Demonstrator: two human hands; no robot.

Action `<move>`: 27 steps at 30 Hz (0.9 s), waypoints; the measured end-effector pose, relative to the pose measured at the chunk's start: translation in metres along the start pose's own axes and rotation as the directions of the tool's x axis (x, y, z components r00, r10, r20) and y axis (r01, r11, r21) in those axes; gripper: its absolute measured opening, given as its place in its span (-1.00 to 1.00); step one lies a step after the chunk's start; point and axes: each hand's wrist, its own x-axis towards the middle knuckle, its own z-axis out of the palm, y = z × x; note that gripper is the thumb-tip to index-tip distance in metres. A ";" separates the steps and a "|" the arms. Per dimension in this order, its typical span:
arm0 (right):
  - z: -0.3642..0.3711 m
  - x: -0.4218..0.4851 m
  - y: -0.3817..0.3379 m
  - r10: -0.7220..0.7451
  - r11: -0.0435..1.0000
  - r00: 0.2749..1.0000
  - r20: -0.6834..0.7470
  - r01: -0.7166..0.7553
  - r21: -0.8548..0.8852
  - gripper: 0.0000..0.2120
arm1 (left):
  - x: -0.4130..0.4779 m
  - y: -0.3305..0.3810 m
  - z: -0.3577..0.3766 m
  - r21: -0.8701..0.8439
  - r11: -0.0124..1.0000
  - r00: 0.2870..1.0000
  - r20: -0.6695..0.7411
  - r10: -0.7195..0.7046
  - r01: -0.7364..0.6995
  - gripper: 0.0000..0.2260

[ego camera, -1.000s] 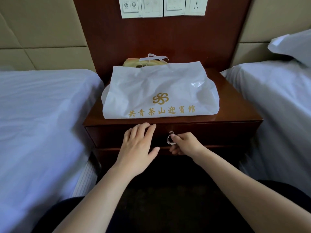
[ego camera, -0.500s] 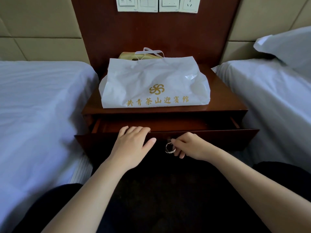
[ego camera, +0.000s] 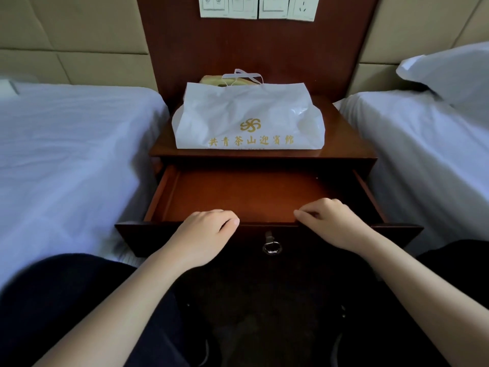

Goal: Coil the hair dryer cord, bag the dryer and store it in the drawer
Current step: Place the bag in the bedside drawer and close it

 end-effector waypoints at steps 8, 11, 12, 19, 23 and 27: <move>0.000 -0.010 0.006 -0.022 0.992 0.993 0.116 0.007 0.128 -0.52 | -0.012 0.014 -0.003 0.039 0.998 0.998 0.050 -0.047 0.045 -0.55; 0.005 -0.009 0.005 0.005 0.991 0.986 0.167 -0.027 0.133 -0.59 | -0.008 0.025 -0.006 0.124 0.992 0.995 0.099 -0.026 0.014 -0.50; 0.006 -0.008 0.003 0.009 0.990 0.982 0.190 -0.035 0.136 -0.60 | -0.006 0.028 -0.008 0.143 0.990 0.993 0.120 -0.020 0.003 -0.49; -0.013 0.024 -0.004 -0.029 0.986 0.935 0.354 -0.032 0.164 -0.61 | 0.053 0.012 -0.025 -0.063 0.973 0.829 0.537 -0.157 0.224 -0.55; -0.040 0.069 -0.001 -0.057 0.981 0.993 0.107 0.036 0.190 -0.73 | 0.097 -0.005 -0.060 -0.215 0.933 0.874 0.457 -0.166 0.290 -0.66; -0.072 0.132 0.003 0.016 0.982 0.975 -0.221 0.027 0.189 -0.81 | 0.146 -0.021 -0.098 -0.364 0.908 0.974 -0.009 -0.228 0.209 -0.77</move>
